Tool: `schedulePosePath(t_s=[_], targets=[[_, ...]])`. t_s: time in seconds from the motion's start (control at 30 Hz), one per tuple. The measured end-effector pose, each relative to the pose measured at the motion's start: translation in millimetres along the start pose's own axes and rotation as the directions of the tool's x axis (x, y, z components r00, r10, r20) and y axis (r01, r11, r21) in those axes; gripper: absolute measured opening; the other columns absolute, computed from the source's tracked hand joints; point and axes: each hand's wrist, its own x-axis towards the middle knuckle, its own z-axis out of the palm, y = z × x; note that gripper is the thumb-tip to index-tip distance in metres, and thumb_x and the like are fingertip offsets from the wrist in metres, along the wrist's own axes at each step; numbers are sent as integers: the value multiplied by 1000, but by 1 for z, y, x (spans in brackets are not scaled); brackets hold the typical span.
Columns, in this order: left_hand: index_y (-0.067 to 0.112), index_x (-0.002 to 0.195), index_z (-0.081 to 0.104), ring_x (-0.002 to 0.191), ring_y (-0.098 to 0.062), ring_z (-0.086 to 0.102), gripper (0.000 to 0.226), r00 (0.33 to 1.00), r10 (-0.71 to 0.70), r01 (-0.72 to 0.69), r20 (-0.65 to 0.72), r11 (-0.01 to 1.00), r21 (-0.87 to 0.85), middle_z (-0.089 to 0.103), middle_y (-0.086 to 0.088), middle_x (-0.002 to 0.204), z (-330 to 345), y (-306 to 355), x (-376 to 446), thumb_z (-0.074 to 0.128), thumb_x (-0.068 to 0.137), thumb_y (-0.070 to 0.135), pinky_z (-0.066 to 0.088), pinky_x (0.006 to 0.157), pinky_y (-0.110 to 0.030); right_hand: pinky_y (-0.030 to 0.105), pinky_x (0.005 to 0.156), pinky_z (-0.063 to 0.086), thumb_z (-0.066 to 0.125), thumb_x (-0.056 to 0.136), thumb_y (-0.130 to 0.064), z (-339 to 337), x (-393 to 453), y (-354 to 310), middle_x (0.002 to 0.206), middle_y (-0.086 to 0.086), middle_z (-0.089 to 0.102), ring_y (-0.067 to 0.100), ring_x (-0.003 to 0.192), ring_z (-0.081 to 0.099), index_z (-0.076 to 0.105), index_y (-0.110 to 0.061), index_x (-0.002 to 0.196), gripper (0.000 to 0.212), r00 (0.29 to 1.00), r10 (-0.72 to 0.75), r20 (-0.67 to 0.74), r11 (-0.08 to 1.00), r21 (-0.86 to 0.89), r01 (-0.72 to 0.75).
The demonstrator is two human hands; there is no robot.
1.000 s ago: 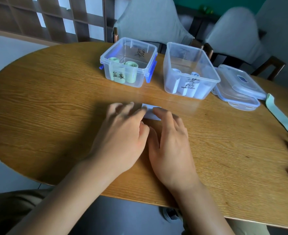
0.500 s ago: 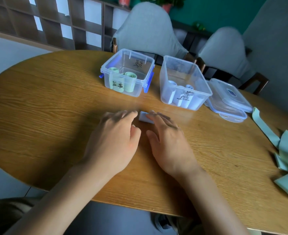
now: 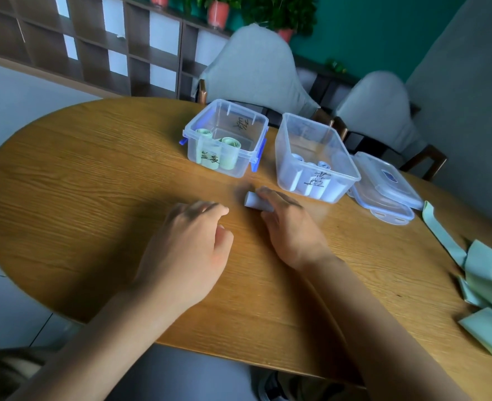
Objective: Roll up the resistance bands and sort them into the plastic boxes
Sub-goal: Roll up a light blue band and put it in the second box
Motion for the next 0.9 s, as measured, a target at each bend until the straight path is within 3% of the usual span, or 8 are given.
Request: schedulePosePath(t_s=[0.23, 0.5, 0.67, 0.77, 0.9], targets=[[25, 136, 58, 118, -11, 52, 39, 1000, 2, -3, -19, 1000, -12, 57, 10, 137, -2, -1, 1, 44, 99, 26, 48, 91, -29, 42, 101, 45, 55, 99, -14, 11, 6, 1, 122, 9, 60, 32, 116, 52, 59, -21, 136, 38, 994, 11, -107, 998, -58, -18], [29, 142, 51, 123, -13, 54, 42, 998, 8, -10, -65, 999, -40, 59, 8, 137, 2, 0, 7, 45, 102, 41, 43, 85, -23, 42, 101, 43, 49, 88, 3, 4, 0, -11, 127, 10, 48, 31, 120, 44, 46, -20, 146, 63, 998, -20, -53, 978, -209, 9], [30, 143, 50, 119, -17, 60, 45, 992, 56, -67, -111, 993, -101, 61, 9, 136, 6, 0, 12, 56, 99, 39, 53, 90, -36, 45, 96, 48, 57, 85, 4, -9, -19, -21, 124, 10, 49, 32, 117, 48, 43, -16, 146, 65, 987, -151, -47, 960, -246, 135], [30, 135, 57, 112, -18, 63, 41, 987, 95, -111, -131, 987, -120, 66, 9, 127, 8, 1, 15, 63, 95, 35, 55, 87, -38, 45, 98, 47, 56, 89, 1, -23, -30, -28, 125, 9, 49, 32, 116, 48, 40, -15, 148, 63, 975, -221, -10, 945, -248, 212], [32, 119, 62, 97, -10, 65, 32, 980, 162, -179, -111, 970, -164, 69, 14, 111, 10, 6, 14, 70, 89, 39, 51, 74, -27, 40, 98, 44, 53, 93, -2, -41, -41, -33, 123, 4, 50, 27, 113, 47, 40, -18, 146, 56, 962, -274, -10, 930, -259, 262]])
